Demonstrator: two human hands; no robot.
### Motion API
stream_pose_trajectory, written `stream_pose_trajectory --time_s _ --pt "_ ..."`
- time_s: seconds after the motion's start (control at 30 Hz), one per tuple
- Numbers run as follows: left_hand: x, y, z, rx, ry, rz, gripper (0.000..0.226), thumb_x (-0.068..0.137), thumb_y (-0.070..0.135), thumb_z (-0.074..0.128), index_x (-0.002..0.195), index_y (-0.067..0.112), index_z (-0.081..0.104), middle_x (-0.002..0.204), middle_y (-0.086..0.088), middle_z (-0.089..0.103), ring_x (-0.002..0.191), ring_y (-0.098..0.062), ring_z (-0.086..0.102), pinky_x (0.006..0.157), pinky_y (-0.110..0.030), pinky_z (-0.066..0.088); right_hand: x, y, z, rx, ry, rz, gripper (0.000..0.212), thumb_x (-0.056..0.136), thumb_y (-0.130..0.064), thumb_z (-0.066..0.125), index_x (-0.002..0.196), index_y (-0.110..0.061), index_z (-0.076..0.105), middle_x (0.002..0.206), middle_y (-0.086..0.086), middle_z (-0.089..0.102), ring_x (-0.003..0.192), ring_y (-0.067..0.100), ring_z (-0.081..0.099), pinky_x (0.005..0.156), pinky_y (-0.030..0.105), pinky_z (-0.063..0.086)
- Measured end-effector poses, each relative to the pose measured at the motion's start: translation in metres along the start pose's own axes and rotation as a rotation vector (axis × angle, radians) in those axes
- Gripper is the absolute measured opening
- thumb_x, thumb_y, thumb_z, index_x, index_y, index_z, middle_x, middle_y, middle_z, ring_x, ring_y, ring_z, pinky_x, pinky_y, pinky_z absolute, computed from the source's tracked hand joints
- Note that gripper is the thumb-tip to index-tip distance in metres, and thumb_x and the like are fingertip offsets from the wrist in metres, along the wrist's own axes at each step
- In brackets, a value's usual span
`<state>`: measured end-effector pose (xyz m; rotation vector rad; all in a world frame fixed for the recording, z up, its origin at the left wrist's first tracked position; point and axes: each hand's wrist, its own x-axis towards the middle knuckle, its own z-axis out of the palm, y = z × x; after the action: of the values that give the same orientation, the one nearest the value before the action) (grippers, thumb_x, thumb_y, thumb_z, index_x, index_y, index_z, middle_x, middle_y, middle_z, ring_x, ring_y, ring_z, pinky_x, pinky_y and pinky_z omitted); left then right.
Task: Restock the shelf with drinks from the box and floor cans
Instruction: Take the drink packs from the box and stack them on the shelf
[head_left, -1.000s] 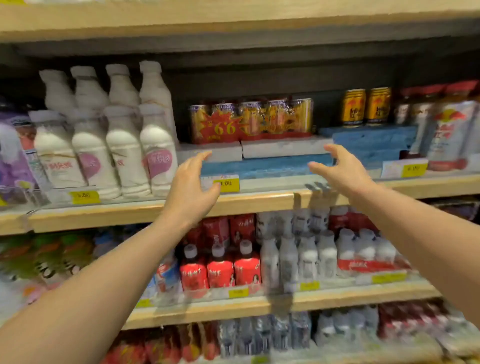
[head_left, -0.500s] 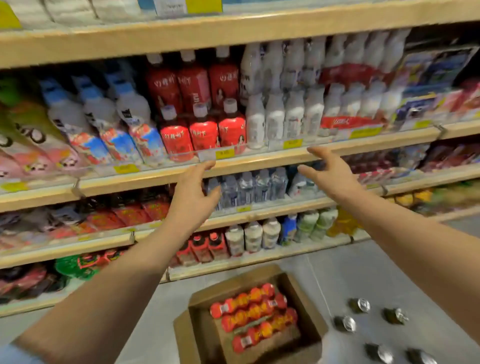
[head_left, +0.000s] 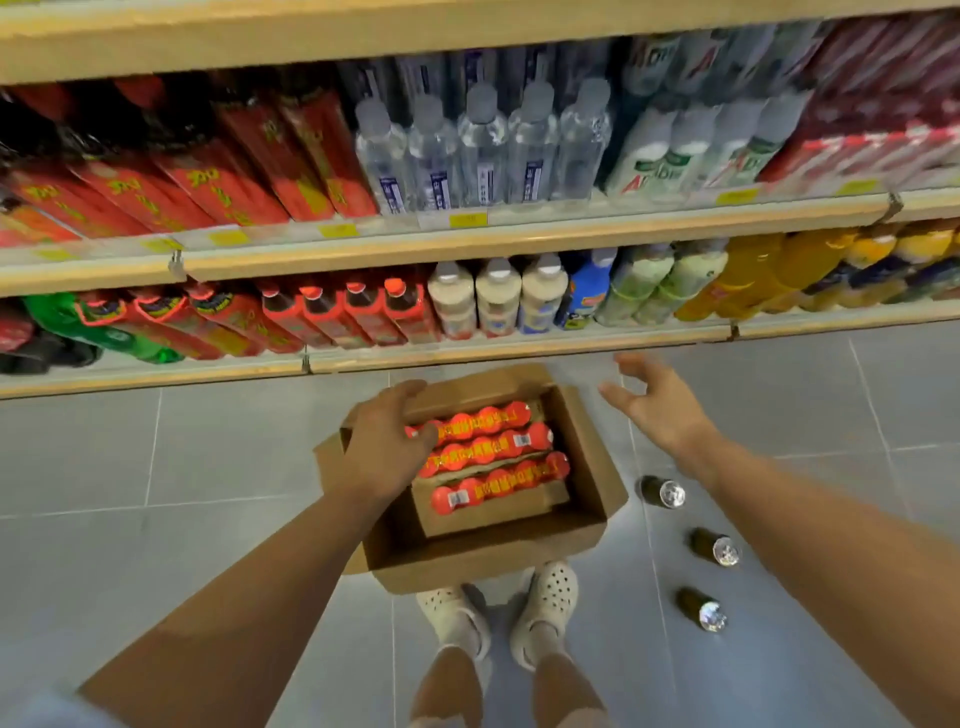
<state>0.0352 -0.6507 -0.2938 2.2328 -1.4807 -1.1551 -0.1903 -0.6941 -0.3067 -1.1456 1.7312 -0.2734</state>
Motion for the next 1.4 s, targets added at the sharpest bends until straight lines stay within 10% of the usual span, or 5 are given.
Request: stream_pose_trajectory --time_s 0.4,0.73,1.4 --pt "0.089 -0.192 0.165 0.184 -0.219 -0.283 0.045 0.088 0.016 0.052 0.132 0.019 0.041 0.14 -0.003 0.044 0.131 -0.021 0.037 0.109 -0.033 0.031 0.118 0.176 0.139 -0.457 -0.274 0.101 0.043 0.092 -0.021 0.048 0.134 -0.017 0.039 0.138 0.01 0.048 0.124 0.029 0.046 0.102 0.031 0.034" --pt "0.179 -0.335 0.307 0.45 -0.439 -0.197 0.075 0.08 0.019 0.064 0.142 0.019 0.022 0.152 -0.006 0.022 0.14 -0.026 0.017 0.114 -0.036 0.021 0.234 0.323 0.243 -0.966 -0.269 0.043 0.073 0.088 -0.011 0.052 0.144 -0.02 0.007 0.155 0.007 0.004 0.144 0.027 0.0 0.113 0.041 0.025" --pt "0.169 -0.344 0.296 0.419 -0.382 -0.175 0.069 0.08 0.019 0.063 0.139 0.025 0.027 0.146 -0.003 0.029 0.13 -0.029 0.036 0.106 -0.04 0.038 0.217 0.324 0.23 -1.149 -0.207 -0.127 0.055 0.09 -0.026 0.049 0.139 -0.028 0.022 0.143 0.007 0.035 0.132 0.027 0.035 0.11 0.038 0.031"
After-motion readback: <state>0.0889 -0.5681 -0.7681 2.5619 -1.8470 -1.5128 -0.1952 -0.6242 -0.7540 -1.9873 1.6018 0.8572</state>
